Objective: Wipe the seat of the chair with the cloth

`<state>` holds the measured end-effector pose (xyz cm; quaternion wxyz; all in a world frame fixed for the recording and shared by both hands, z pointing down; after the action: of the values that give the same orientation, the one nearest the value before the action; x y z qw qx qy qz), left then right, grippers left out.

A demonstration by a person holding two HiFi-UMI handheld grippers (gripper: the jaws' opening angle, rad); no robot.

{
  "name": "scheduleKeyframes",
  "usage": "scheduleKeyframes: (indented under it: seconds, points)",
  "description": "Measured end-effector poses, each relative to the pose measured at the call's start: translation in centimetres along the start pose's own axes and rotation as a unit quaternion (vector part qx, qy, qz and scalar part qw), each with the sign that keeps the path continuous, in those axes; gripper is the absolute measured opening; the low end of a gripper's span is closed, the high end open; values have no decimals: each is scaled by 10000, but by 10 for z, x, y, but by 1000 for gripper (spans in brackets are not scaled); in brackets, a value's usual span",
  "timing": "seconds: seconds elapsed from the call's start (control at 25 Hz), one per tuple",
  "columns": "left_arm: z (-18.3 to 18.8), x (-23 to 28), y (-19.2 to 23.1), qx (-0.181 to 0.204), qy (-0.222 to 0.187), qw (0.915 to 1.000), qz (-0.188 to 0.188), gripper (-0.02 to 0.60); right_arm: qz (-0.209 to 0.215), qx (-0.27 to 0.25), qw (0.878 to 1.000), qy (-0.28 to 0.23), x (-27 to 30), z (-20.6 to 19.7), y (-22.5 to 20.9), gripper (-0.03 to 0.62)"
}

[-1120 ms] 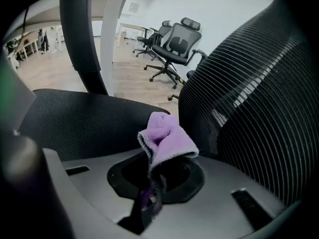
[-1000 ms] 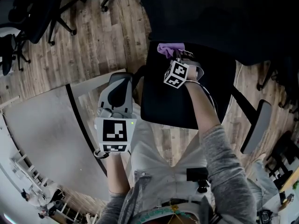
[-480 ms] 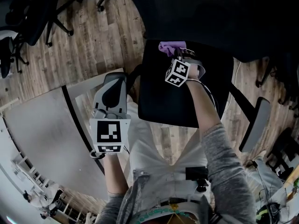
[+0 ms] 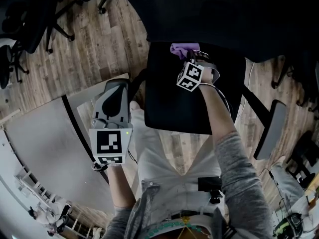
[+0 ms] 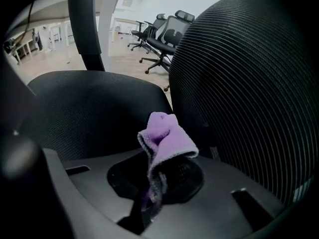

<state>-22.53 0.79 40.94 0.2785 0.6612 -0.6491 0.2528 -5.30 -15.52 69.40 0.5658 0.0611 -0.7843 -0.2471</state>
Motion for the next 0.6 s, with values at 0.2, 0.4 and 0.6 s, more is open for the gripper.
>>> scheduleKeyframes:
  seconds: [0.2,0.4,0.6]
  points:
    - [0,0,-1,10,2,10000,16,8,38,57,9999,77,-2,-15,2,48]
    - [1,0,-2,29,-16,10000,27,8,37,109,9998,156,-6,-28,2,48]
    - [0,0,-1,37,-20,10000,33,8,20,123,9996,234,-10,-39,2,48]
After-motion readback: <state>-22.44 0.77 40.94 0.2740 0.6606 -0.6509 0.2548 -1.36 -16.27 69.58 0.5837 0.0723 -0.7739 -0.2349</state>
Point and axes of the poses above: the fingertips, and each gripper's own axes: x forward along the fingers, y to its left, z out of its top, the point moved 8 cm from there along -x, backward along the fingers, and after that the axes turned 14 degrees about -x, right-handed, at the moved point
